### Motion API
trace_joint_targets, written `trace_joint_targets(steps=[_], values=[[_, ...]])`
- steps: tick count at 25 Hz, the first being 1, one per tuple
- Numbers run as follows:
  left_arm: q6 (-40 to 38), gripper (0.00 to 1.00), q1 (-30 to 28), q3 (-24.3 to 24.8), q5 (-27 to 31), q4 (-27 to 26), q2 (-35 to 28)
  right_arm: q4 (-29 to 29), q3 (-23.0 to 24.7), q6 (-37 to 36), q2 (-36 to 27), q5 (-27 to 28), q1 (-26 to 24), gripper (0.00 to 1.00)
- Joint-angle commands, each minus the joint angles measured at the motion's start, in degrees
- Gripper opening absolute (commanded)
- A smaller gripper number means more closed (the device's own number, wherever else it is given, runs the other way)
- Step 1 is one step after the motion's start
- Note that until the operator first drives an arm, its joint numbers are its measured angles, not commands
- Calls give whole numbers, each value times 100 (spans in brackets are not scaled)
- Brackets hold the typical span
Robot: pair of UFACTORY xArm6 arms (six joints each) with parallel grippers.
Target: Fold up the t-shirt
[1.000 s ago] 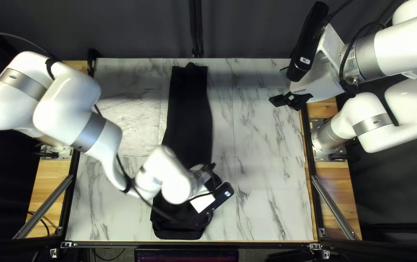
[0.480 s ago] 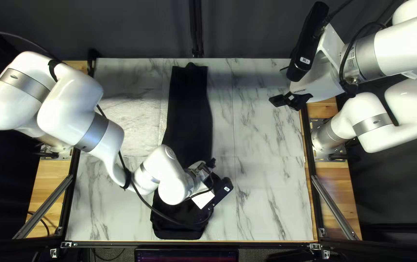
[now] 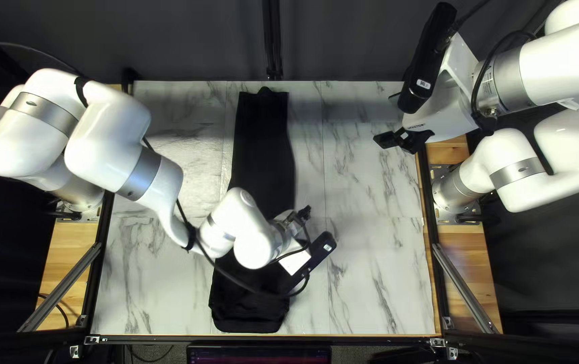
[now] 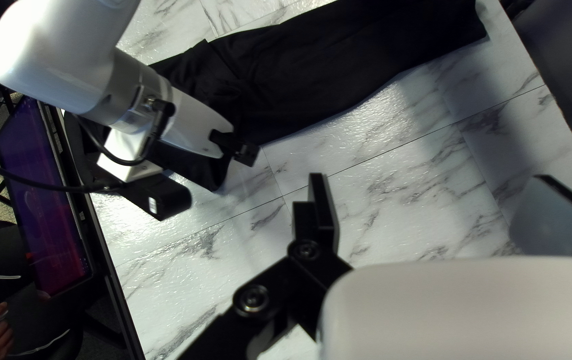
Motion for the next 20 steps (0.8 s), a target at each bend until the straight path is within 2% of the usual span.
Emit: trace_joint_targets(steps=[1, 6, 8, 11, 13, 16, 17, 20], values=[[7, 100, -19, 59, 118, -30, -112, 0, 0, 0, 0, 0, 0, 100], [-279, 100, -218, 650, 227, -226, -634, 0, 0, 0, 0, 0, 0, 100], [-238, 100, -238, 907, 189, -526, -928, 0, 0, 0, 0, 0, 0, 100], [3, 100, -122, 1027, 119, -1131, -1166, 0, 0, 0, 0, 0, 0, 100], [200, 100, 89, 1136, -13, -1852, -1316, 0, 0, 0, 0, 0, 0, 100], [299, 100, 261, 1190, -66, -2554, -1392, 0, 0, 0, 0, 0, 0, 100], [366, 100, 339, 1343, -196, -2842, -1520, 0, 0, 0, 0, 0, 0, 100], [384, 100, 358, 1375, -226, -2905, -1546, 0, 0, 0, 0, 0, 0, 100]])
